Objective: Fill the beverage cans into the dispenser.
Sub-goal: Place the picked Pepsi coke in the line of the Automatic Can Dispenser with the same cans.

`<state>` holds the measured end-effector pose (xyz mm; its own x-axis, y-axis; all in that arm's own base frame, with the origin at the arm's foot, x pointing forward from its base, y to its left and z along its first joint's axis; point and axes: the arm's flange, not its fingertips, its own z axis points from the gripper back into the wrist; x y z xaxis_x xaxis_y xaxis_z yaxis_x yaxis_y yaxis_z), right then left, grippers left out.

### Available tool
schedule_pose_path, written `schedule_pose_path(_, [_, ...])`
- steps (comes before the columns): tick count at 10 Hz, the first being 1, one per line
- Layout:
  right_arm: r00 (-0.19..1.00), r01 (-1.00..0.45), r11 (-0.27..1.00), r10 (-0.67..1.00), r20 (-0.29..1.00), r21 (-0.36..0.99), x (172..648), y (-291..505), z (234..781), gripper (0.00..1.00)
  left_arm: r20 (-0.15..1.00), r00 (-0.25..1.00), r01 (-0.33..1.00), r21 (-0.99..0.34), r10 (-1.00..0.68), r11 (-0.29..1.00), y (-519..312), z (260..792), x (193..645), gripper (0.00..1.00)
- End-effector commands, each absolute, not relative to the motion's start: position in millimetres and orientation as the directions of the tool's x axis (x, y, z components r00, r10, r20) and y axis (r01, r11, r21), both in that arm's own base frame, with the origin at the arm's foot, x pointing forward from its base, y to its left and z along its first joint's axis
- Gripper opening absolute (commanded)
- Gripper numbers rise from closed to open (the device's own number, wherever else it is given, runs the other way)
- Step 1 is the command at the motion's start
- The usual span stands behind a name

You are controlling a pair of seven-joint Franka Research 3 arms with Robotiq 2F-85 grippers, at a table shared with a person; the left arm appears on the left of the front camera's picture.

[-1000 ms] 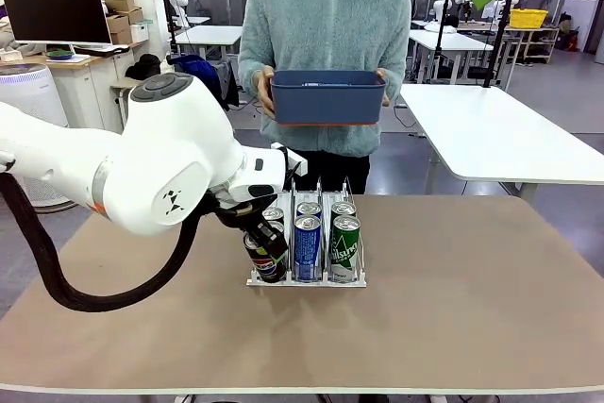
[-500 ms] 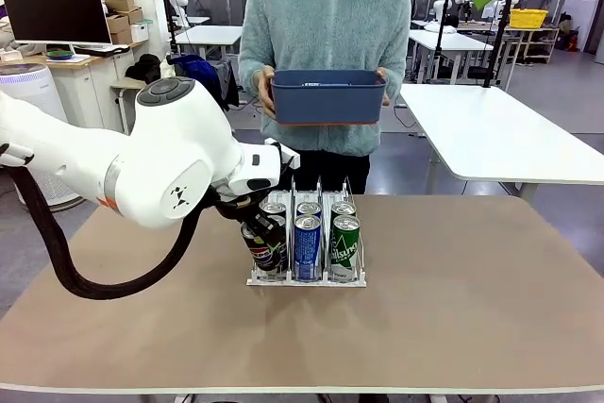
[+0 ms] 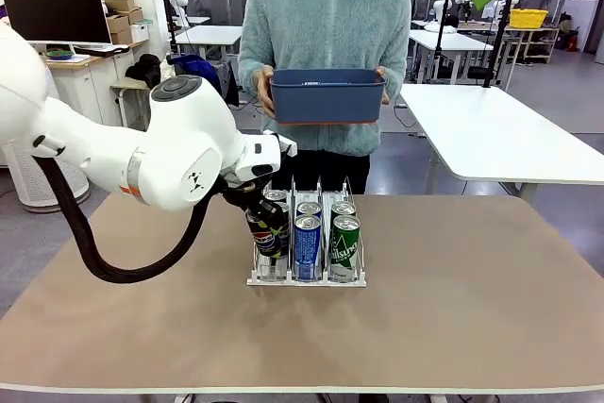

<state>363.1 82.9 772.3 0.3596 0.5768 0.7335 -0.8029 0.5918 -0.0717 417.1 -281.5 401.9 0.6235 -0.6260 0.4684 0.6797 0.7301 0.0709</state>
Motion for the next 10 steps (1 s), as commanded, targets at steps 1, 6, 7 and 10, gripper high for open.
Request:
schedule_pose_path(1, [0.361, -0.803, 0.592, 0.576, 0.733, -0.070, 362, 83, 771, 1.00, 0.452, 0.614, 0.709, 0.045, -0.647, 0.704, -285, 401, 440, 0.58])
schedule_pose_path(6, [0.361, -0.803, 0.592, 0.576, 0.733, -0.070, 362, 83, 771, 1.00, 0.329, 0.648, 0.736, -0.040, -0.687, 0.675, -291, 384, 442, 0.58])
schedule_pose_path(7, [0.361, -0.803, 0.592, 0.576, 0.733, -0.070, 362, 83, 771, 1.00, 0.318, 0.647, 0.741, -0.045, -0.693, 0.670, -293, 380, 441, 0.58])
schedule_pose_path(10, [0.361, -0.803, 0.592, 0.576, 0.733, -0.070, 362, 83, 771, 1.00, 0.278, 0.648, 0.747, -0.050, -0.709, 0.663, -296, 372, 436, 0.58])
